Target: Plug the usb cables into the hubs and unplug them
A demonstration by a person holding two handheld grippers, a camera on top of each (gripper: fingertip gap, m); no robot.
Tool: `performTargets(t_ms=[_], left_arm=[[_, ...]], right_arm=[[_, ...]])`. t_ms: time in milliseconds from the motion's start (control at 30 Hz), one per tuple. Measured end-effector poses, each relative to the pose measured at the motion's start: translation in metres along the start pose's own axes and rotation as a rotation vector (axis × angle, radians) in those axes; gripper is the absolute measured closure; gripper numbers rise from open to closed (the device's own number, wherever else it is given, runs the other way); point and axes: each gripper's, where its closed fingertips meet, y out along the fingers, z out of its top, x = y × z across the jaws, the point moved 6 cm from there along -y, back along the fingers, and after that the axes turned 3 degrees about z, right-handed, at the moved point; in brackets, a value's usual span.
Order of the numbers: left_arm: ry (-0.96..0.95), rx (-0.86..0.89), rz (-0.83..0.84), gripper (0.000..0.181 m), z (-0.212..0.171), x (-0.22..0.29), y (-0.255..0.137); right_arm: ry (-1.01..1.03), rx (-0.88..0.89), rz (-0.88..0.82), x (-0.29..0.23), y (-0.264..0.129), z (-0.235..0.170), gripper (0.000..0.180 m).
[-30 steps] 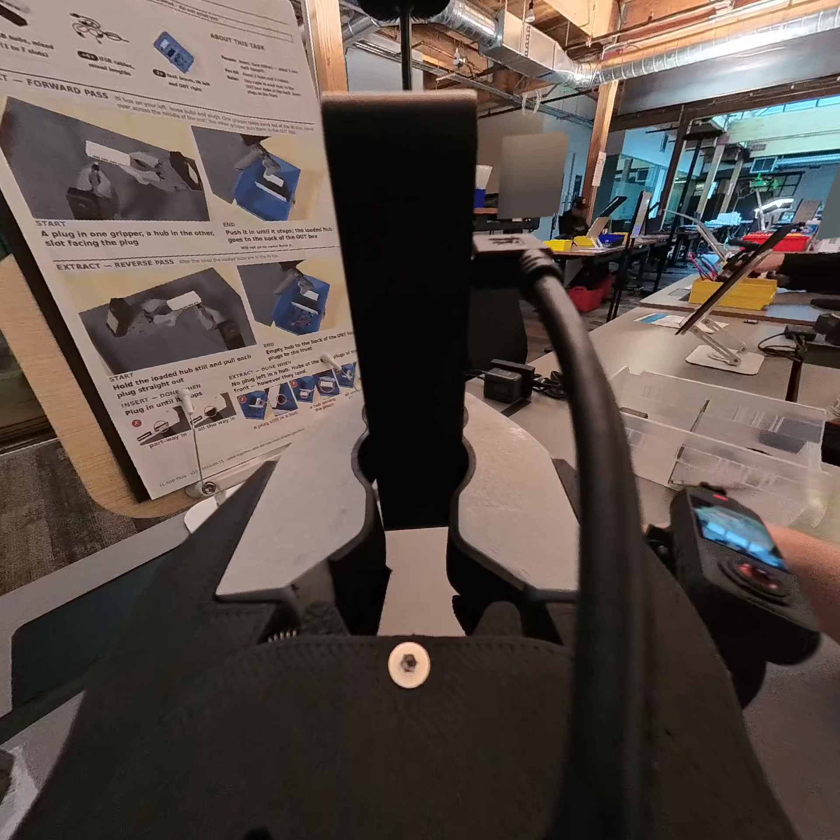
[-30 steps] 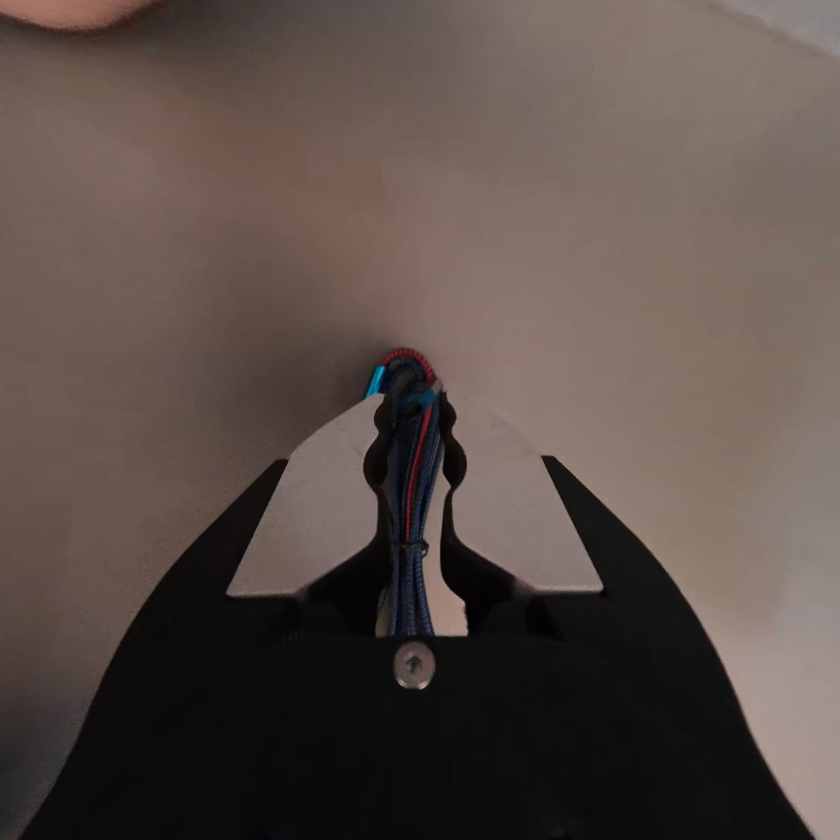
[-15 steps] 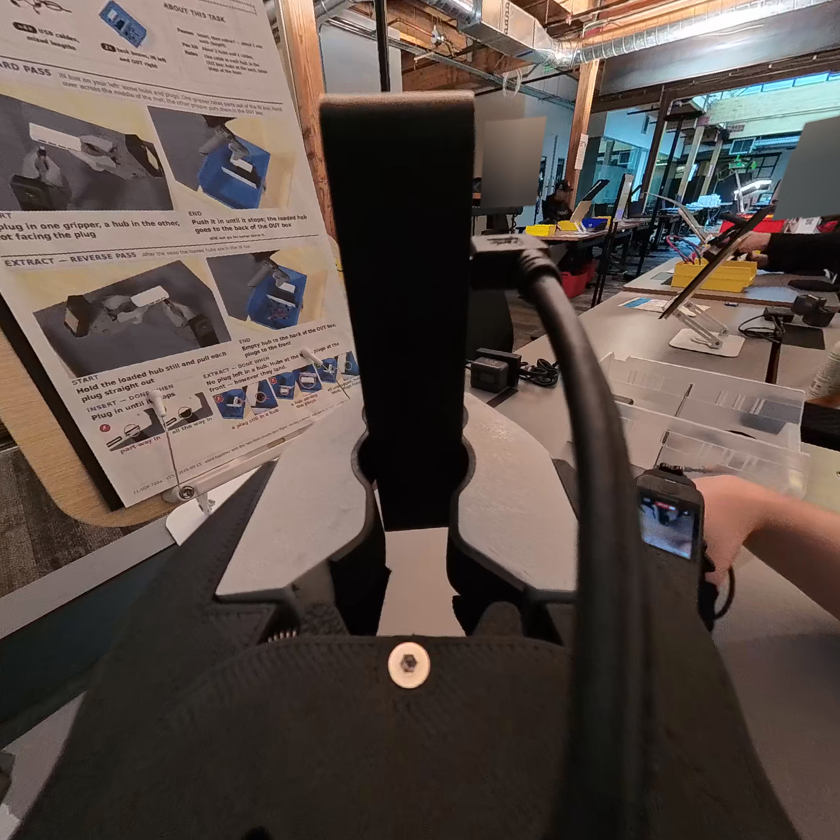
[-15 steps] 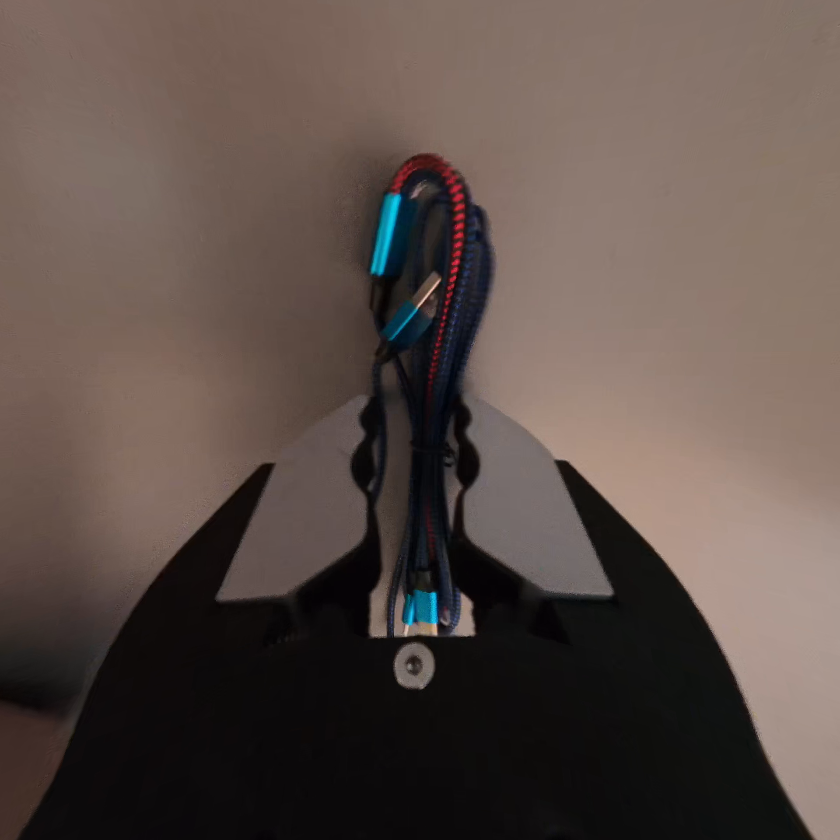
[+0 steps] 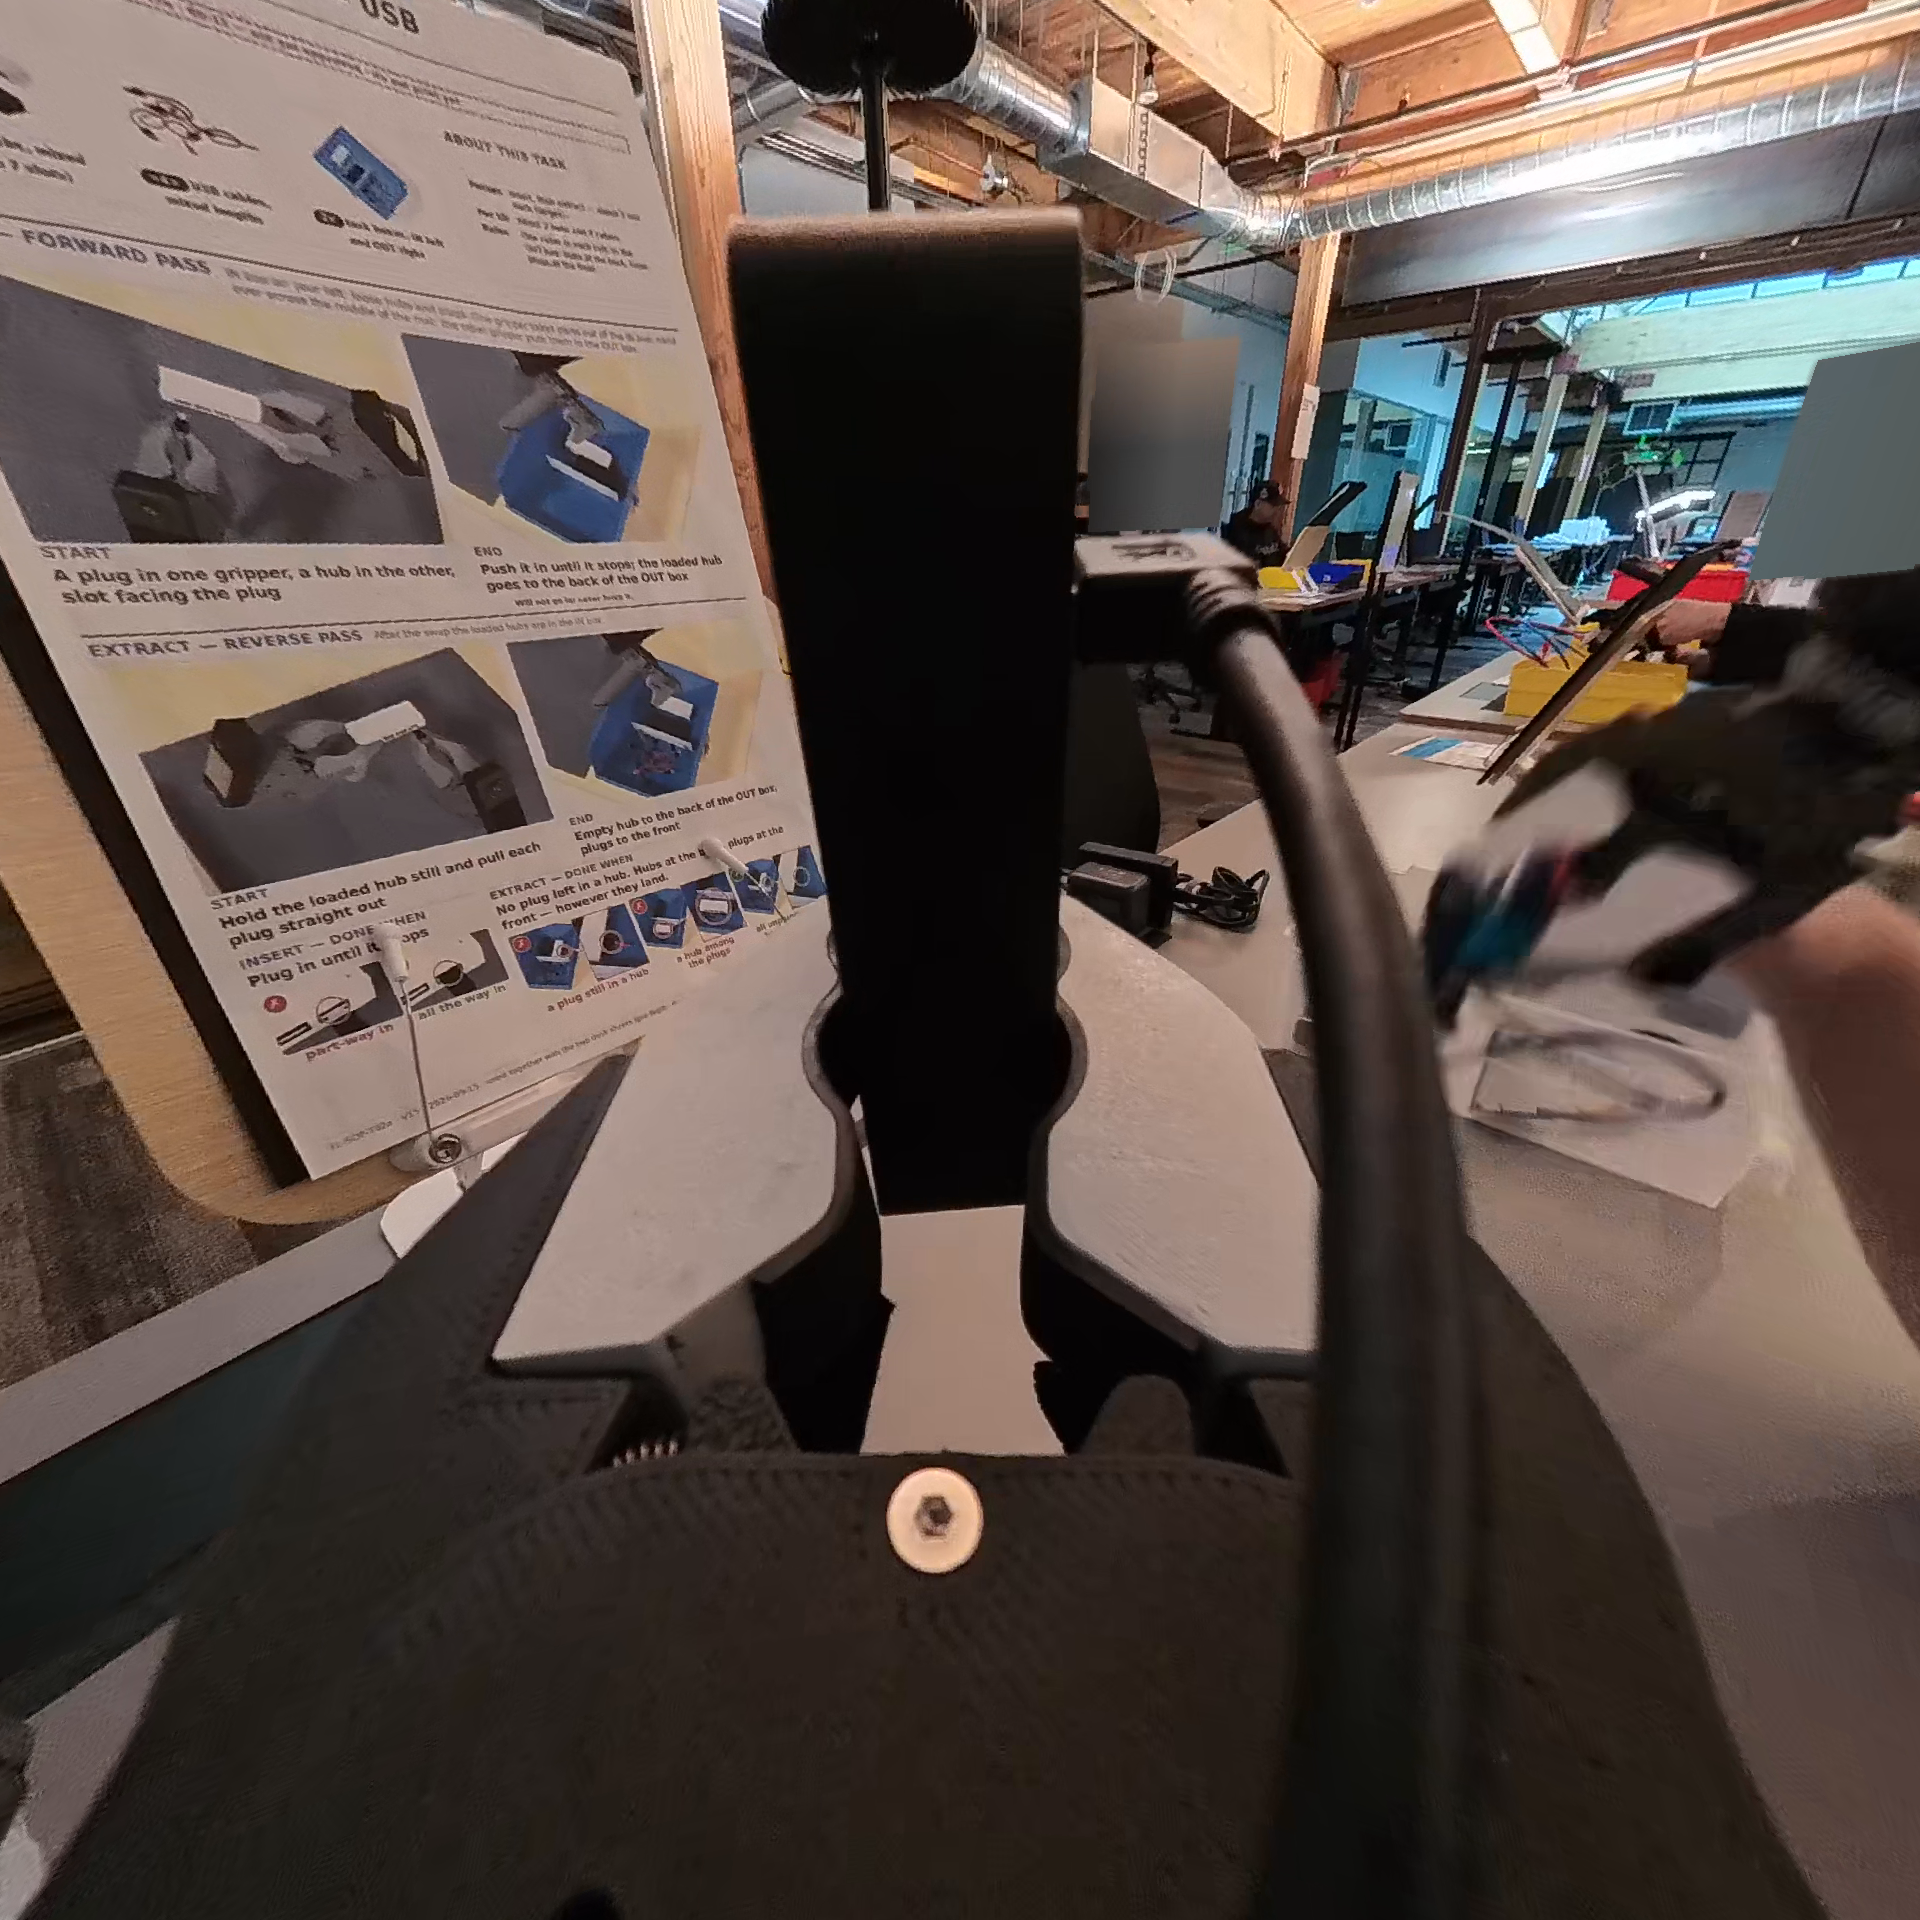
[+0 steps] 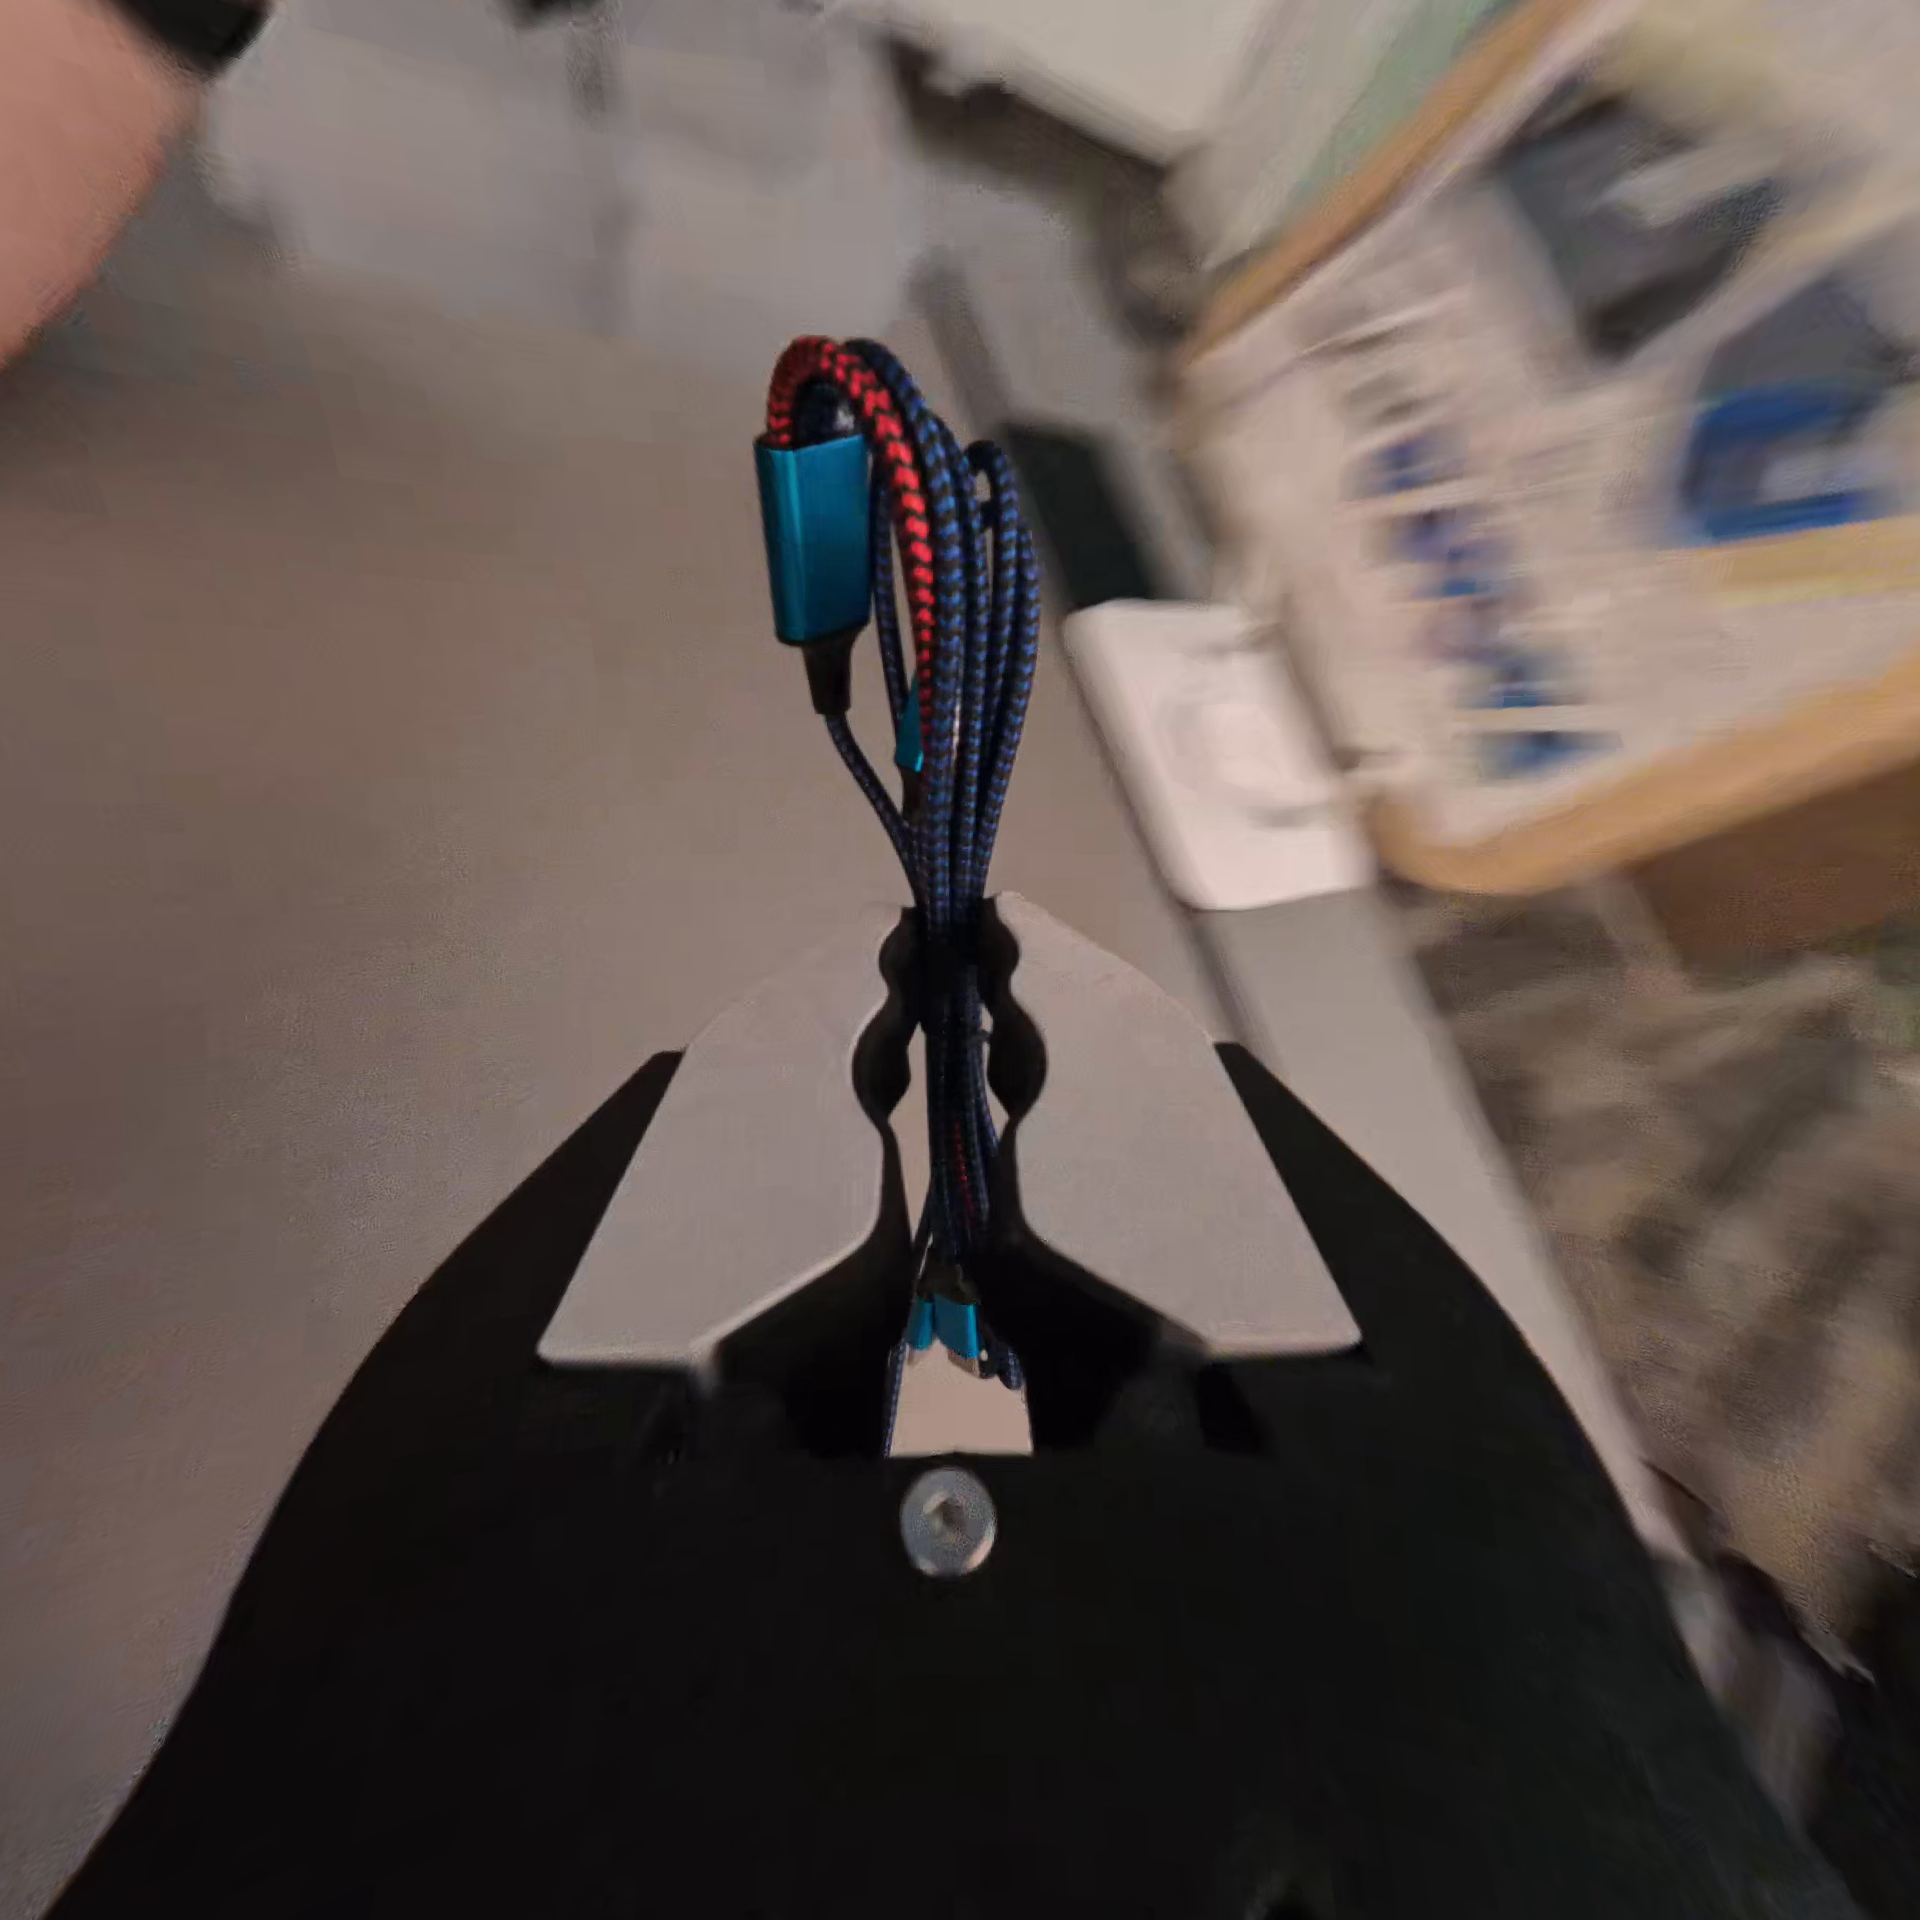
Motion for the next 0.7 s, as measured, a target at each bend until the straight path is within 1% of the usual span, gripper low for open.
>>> performTargets(t_ms=[67, 100, 133, 167, 200, 267, 333, 467, 533, 600, 700], left_arm=[[-0.003, 0.002, -0.003, 0.153, 0.000, 0.001, 0.000], [-0.004, 0.002, -0.006, 0.153, 0.000, 0.002, 0.001], [-0.004, 0.001, -0.011, 0.153, 0.000, 0.003, 0.001], [-0.004, -0.001, -0.017, 0.153, -0.001, 0.005, 0.003], [-0.001, -0.006, -0.021, 0.153, -0.002, 0.007, 0.004], [0.008, -0.024, -0.026, 0.153, -0.005, 0.010, 0.008], [0.019, -0.051, -0.027, 0.153, -0.009, 0.014, 0.012], [0.038, -0.098, -0.032, 0.153, -0.017, 0.024, 0.019], [0.064, -0.107, -0.035, 0.153, -0.017, 0.029, 0.022], [0.088, -0.117, -0.031, 0.153, -0.017, 0.034, 0.025], [0.093, -0.121, -0.046, 0.153, -0.018, 0.040, 0.028]], right_arm=[[-0.005, 0.104, -0.374, 0.024, -0.082, 0.003, 0.169], [-0.001, 0.109, -0.532, 0.030, -0.121, -0.005, 0.169], [0.016, 0.082, -0.622, 0.031, -0.152, -0.021, 0.169], [0.037, 0.022, -0.625, 0.028, -0.173, -0.043, 0.169], [0.040, -0.055, -0.606, 0.025, -0.186, -0.068, 0.169], [-0.003, -0.230, -0.588, 0.024, -0.199, -0.116, 0.169], [0.101, -0.346, -0.486, 0.022, -0.199, -0.152, 0.169], [0.079, -0.304, -0.314, 0.016, -0.189, -0.189, 0.169], [0.090, -0.347, -0.193, 0.010, -0.185, -0.214, 0.169], [0.148, -0.390, -0.087, 0.003, -0.183, -0.237, 0.169], [0.232, -0.366, 0.004, -0.005, -0.182, -0.259, 0.169]])
